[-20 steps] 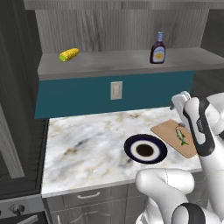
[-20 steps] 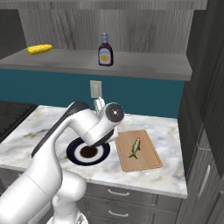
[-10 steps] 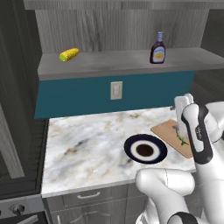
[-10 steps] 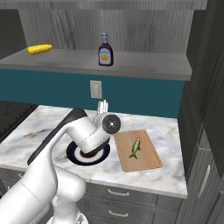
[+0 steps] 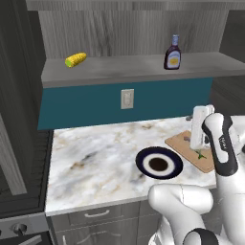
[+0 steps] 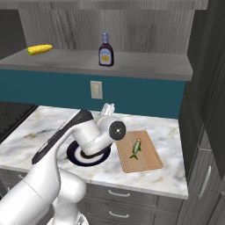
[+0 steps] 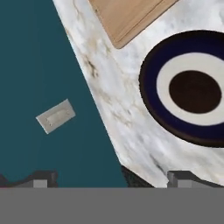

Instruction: Pick the fish from the plate and place it on the cutting board. Then pick the condiment bottle from the cabinet and place it next to the cutting board.

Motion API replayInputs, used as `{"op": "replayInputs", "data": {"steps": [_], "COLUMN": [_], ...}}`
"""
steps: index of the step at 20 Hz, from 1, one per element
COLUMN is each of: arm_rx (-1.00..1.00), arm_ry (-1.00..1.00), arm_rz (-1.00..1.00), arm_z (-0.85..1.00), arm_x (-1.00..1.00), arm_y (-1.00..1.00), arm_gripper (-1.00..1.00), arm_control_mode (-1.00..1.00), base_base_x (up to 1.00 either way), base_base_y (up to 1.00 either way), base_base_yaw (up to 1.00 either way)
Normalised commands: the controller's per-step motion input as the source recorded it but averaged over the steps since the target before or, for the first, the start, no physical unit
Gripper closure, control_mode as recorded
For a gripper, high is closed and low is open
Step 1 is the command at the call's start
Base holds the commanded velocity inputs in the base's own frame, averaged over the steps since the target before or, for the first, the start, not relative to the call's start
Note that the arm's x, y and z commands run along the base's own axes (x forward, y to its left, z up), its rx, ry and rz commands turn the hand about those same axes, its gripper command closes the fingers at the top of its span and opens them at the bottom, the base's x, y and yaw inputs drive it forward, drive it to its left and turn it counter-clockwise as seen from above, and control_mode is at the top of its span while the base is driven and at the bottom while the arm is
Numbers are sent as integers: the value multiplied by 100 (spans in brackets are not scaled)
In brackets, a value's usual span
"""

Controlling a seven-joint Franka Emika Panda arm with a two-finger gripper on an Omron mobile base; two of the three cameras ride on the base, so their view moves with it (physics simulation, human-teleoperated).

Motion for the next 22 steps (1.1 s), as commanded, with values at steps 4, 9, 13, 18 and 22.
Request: {"op": "replayInputs", "data": {"steps": [4, 9, 13, 18, 22], "arm_rx": [27, 24, 20, 10, 3], "arm_ry": [1, 1, 2, 1, 1], "arm_rz": [-5, -6, -8, -8, -6], "arm_z": [4, 5, 19, 30, 36], "arm_x": [13, 4, 0, 0, 0], "arm_y": [0, 0, 0, 0, 0], "arm_gripper": [-100, -100, -100, -100, -100], "arm_control_mode": [-100, -100, -100, -100, -100], "base_base_x": [0, 0, 0, 0, 0], "base_base_y": [0, 0, 0, 0, 0], "base_base_yaw": [0, 0, 0, 0, 0]}}
